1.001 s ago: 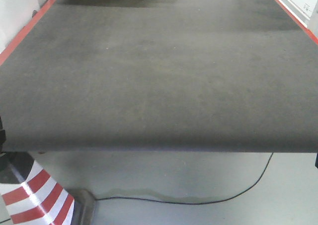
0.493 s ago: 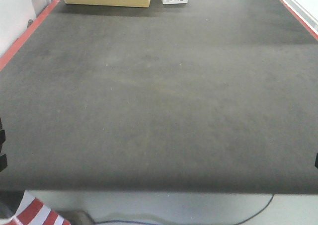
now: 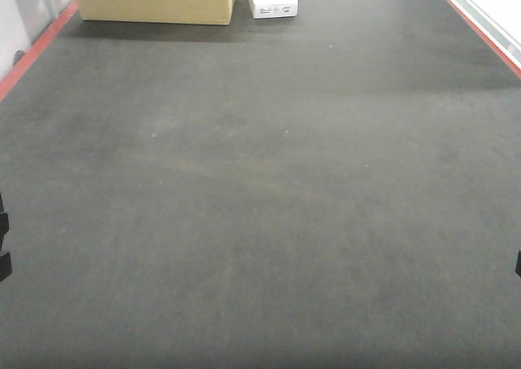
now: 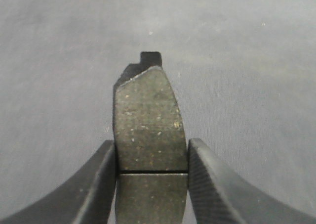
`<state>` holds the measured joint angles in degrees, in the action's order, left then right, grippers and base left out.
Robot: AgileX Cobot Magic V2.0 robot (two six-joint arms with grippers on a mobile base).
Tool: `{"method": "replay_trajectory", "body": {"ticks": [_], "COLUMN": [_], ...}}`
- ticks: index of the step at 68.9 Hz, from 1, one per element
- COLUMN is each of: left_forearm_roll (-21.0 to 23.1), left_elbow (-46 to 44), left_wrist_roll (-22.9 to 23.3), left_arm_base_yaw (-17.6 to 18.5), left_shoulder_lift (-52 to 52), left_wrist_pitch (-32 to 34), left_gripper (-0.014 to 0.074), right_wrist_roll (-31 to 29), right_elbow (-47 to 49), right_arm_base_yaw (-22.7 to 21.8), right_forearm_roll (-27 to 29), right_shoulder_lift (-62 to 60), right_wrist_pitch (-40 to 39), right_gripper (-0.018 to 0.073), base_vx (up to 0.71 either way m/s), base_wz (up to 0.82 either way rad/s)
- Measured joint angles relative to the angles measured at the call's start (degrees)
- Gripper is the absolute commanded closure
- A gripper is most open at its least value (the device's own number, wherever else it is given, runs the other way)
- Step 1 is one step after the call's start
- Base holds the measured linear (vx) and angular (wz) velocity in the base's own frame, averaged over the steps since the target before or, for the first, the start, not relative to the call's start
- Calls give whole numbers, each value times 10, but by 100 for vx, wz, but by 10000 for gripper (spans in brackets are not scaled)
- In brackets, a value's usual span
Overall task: Move and align brake pads A on conveyor
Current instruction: 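Position the base at the conveyor with both pads held above the belt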
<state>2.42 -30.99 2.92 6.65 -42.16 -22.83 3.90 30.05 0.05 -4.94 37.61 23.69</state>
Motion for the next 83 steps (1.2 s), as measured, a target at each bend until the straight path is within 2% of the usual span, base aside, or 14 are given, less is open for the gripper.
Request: {"method": "replay_trajectory", "body": {"ticks": [83], "left_forearm_roll": [0], "left_elbow": [0], "left_wrist_roll": [0], "left_arm_base_yaw": [0], "left_shoulder_lift": [0], "left_wrist_pitch": [0], "left_gripper": [514], "right_wrist_roll": [0], "right_elbow": [0], "right_arm_base_yaw": [0], "right_forearm_roll": [0], "right_shoulder_lift": [0], "right_wrist_pitch": [0], "right_gripper": [534], "base_vx": [4], "base_wz": [-2]}}
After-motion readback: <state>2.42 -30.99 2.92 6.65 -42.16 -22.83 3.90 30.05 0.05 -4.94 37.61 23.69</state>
